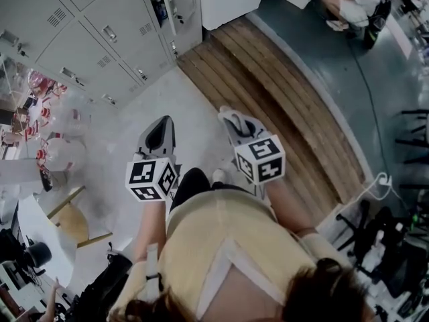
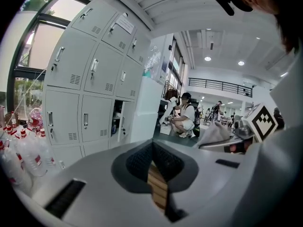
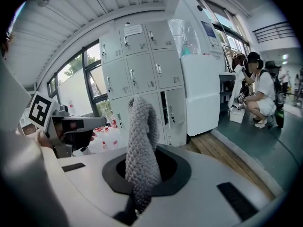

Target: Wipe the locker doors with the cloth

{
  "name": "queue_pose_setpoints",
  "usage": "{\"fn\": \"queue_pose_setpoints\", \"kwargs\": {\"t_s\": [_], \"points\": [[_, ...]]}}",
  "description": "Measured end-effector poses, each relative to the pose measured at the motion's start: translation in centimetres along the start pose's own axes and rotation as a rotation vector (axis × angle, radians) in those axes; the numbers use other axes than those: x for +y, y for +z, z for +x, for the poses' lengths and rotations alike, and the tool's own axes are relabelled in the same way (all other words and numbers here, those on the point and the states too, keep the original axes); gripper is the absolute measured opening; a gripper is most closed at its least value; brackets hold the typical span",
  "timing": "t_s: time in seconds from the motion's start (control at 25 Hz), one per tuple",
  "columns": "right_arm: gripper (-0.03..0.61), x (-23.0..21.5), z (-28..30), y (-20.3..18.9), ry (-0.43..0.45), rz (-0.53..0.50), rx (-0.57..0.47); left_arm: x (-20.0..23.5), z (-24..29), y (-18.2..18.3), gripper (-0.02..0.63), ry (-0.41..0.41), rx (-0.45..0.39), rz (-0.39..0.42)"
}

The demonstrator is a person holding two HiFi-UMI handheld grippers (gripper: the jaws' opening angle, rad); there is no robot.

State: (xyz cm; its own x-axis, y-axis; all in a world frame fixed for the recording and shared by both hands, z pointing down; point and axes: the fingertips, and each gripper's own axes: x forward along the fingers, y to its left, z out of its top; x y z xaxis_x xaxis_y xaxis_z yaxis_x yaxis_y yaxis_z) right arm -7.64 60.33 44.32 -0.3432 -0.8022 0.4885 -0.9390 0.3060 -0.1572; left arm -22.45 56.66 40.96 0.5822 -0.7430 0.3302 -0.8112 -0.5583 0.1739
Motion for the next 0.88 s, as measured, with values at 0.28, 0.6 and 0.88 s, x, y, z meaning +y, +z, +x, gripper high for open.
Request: {"fn": "queue_pose_setpoints", "kwargs": {"t_s": [0.28,0.6,0.88], "points": [[0.012,-2.2,1.6,0.4,-0.004,0.029,0.014,0.9,2.0,0.4,-0.009,0.027,0.010,-0.002],[0.012,-4.7,6.2,3.0,-0.003,-0.003,0.025,3.0,7.7,2.4,-0.009,0.007,0.002,0.006],[0.012,-8.3,12.3,7.0,-0.008,-0.009,0.048,6.8,15.3,6.0,-0.009,-0.006,-0.006,0.010]]}}
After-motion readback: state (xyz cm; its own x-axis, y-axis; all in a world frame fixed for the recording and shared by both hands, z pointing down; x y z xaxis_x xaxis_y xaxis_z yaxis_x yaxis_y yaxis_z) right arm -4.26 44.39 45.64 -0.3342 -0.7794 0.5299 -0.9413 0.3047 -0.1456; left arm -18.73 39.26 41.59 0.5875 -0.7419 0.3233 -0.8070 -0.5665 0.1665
